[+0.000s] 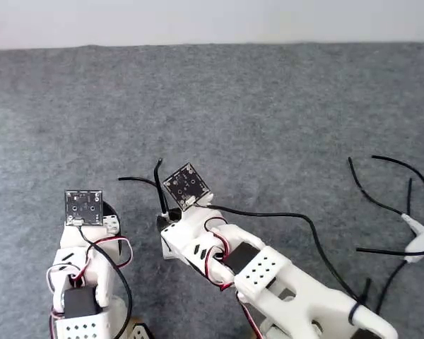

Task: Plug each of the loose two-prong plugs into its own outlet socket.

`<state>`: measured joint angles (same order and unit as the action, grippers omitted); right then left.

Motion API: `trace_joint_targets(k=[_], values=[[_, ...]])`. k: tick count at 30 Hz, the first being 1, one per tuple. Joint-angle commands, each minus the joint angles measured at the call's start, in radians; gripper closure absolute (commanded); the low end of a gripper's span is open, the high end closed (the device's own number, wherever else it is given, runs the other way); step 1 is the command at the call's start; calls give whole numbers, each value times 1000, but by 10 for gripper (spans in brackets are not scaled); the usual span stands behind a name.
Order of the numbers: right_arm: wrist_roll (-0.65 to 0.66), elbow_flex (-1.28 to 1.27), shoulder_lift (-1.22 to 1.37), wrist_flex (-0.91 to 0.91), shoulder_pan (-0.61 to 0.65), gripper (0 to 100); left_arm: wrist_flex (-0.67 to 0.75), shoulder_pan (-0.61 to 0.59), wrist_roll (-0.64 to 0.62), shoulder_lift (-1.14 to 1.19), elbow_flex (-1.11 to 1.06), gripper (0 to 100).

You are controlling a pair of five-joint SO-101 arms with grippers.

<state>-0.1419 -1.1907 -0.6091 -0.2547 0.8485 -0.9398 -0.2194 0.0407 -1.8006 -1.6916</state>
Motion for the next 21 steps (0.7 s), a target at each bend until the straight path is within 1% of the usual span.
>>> trace_joint_targets(k=[1,16,21], values=[[-9,61,4,-7,7,991,2,-6,-5,-9,8,987],[-8,60,13,2,-13,991,-3,-6,-5,-8,8,987],[-8,44,15,44,-13,991,-3,-6,-5,-8,8,987]])
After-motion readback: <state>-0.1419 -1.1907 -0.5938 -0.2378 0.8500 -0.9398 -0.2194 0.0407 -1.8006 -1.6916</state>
